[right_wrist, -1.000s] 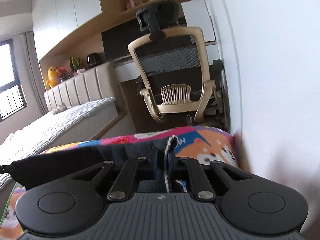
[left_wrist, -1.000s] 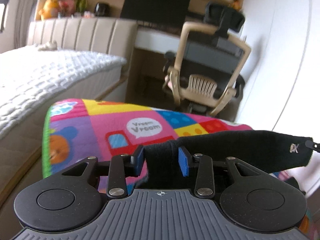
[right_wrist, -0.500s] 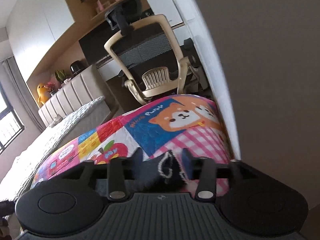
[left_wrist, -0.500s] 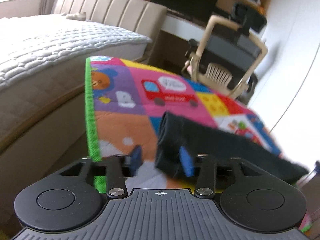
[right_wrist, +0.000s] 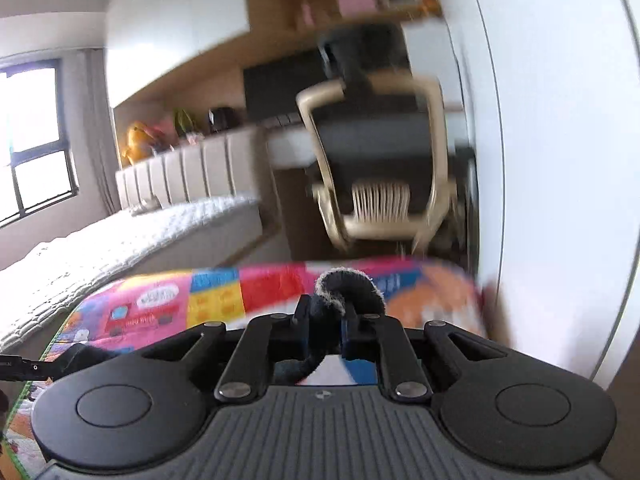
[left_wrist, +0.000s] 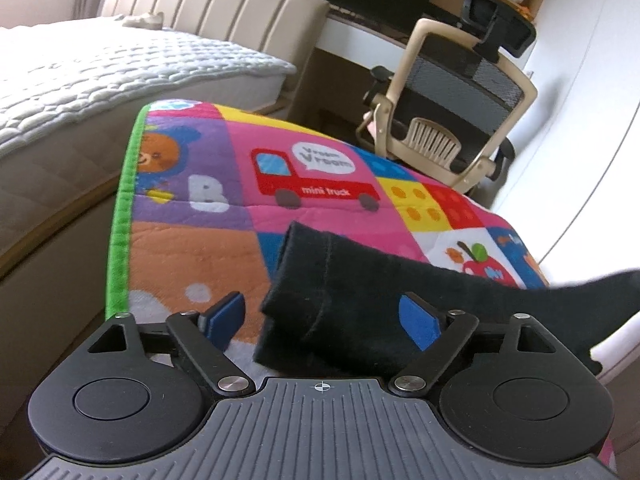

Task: Fold clothes
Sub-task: 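Lift the frayed cuff with the right gripper while the left gripper holds the garment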

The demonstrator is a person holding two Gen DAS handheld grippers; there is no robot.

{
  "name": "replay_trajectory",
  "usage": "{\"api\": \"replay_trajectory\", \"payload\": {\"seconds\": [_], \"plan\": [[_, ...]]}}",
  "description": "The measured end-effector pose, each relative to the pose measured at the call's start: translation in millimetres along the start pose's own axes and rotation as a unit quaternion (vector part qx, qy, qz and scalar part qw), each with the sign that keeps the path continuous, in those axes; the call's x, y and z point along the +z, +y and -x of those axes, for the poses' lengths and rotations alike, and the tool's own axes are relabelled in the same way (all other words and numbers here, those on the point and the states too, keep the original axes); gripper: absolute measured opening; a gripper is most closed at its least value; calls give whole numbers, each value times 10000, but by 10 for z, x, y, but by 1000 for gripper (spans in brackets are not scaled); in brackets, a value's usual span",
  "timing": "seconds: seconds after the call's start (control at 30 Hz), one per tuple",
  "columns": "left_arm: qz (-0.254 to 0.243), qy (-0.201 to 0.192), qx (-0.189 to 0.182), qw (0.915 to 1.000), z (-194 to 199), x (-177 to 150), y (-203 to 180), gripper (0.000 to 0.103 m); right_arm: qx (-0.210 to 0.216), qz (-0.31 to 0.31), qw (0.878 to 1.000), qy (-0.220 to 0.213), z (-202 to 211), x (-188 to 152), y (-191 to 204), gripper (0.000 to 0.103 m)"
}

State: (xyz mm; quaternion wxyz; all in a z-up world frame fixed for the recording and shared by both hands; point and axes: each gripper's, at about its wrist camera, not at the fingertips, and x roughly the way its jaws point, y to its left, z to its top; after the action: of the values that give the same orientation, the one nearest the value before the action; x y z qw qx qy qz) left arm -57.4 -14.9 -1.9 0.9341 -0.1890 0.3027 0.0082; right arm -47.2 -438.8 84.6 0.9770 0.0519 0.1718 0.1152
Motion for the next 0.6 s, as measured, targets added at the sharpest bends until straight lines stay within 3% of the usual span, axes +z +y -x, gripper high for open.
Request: {"api": "replay_trajectory", "payload": {"seconds": [0.07, 0.23, 0.3, 0.37, 0.43, 0.6], "plan": [[5, 23, 7, 10000, -30, -11, -17, 90, -299, -6, 9993, 222, -26, -148, -103, 26], [154, 89, 95, 9998, -32, -23, 114, 90, -1365, -763, 9828, 987, -25, -670, -534, 27], [177, 126, 120, 9997, -45, -10, 151, 91, -1390, -1145, 9786, 992, 22, -745, -645, 30], [243, 158, 60, 9996, -102, 23, 151, 91, -1367, -1309, 9774, 941, 24, -775, -667, 43], [321, 194, 31, 9993, -198, 52, 132, 92, -1246, -1459, 9772, 907, -24, -794, -657, 47], [325, 206, 378, 9985, -441, 73, 13, 93, -999, -1747, 9751, 934, -196, -880, -558, 48]]}}
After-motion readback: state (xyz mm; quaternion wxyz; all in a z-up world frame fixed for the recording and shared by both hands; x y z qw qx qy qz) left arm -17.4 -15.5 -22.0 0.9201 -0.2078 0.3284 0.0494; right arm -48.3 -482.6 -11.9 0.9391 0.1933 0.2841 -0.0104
